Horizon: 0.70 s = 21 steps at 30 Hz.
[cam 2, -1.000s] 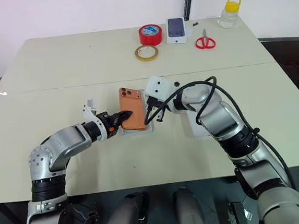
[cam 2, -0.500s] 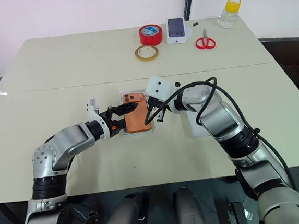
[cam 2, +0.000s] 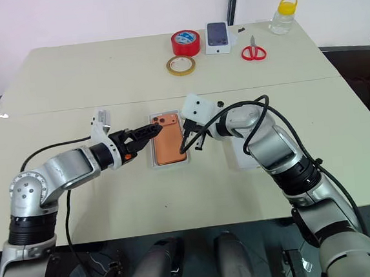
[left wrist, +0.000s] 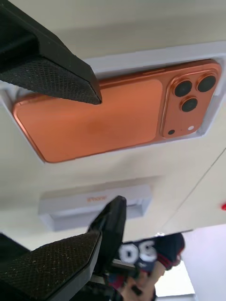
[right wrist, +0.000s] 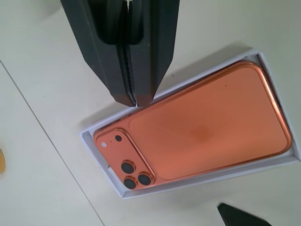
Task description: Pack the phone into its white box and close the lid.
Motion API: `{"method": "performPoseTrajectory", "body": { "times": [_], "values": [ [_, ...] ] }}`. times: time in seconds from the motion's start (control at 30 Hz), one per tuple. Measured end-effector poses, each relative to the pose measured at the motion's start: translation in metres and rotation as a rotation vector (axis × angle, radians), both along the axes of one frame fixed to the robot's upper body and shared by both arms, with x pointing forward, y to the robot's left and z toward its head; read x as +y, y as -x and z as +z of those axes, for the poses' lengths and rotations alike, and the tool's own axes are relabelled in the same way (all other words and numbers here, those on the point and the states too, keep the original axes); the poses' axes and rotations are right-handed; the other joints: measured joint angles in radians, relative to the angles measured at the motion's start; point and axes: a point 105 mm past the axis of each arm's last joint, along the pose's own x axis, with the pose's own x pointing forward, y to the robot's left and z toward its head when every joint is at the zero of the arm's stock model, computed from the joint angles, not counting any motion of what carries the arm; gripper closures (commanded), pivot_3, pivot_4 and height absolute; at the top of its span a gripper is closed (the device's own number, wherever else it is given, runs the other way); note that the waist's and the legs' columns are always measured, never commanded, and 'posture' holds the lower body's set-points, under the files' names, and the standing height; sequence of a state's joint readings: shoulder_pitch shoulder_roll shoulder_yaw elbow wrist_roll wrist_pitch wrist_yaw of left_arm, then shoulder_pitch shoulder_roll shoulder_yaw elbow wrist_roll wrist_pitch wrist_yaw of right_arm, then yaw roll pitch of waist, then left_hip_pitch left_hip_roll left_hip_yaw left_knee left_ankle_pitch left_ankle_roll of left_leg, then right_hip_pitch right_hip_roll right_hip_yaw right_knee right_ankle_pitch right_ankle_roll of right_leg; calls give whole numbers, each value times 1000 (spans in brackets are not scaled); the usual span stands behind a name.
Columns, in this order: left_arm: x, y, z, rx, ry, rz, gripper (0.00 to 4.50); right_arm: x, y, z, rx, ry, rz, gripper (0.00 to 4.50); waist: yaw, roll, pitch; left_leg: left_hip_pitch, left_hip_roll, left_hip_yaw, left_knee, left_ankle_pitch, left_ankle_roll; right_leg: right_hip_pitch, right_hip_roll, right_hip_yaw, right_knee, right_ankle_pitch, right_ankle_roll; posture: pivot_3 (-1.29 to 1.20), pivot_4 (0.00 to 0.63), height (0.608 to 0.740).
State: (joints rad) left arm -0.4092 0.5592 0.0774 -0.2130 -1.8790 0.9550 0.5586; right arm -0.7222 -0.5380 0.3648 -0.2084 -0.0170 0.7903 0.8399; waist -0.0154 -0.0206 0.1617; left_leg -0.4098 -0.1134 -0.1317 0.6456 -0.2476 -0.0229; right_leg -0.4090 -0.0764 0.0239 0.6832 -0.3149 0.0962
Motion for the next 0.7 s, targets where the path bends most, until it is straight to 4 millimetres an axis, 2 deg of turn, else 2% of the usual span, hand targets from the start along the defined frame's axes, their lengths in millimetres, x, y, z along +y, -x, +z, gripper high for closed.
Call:
{"method": "performPoseTrajectory", "body": {
  "times": [0.07,0.17,0.23,0.3,0.53,0.7],
  "values": [
    [11,-2,-2,-39,-98,15,833,-1,-1,-1,1,1,-6,4500,0,0,0,0,0,0,0,0,0,0,0,0,0,0,0,0,150,740],
    [47,-10,-8,-113,-368,72,2414,-8,-8,-9,25,18,-60,4500,-1,1,1,0,0,0,-1,0,0,0,0,0,0,0,0,0,150,740],
    [57,-14,-12,-158,-488,67,3537,-11,-12,-17,47,33,-93,4500,2,1,1,0,0,0,-1,0,0,0,0,0,-1,0,0,0,150,740],
    [58,-15,-20,-185,-577,28,4466,-14,-15,-23,56,52,-112,4500,3,1,1,0,-1,0,-2,0,0,0,-1,0,-1,0,0,0,150,740],
    [49,-31,-38,-250,-758,-110,4466,-8,-26,-36,59,121,-139,4500,0,1,1,0,0,0,-2,0,0,0,0,0,-1,0,0,0,150,740],
    [25,-42,-49,-276,-775,-215,4466,6,-27,-47,64,157,-108,4500,-2,1,1,0,0,0,-2,0,0,-1,0,0,-1,0,0,0,150,740]
  ]
}}
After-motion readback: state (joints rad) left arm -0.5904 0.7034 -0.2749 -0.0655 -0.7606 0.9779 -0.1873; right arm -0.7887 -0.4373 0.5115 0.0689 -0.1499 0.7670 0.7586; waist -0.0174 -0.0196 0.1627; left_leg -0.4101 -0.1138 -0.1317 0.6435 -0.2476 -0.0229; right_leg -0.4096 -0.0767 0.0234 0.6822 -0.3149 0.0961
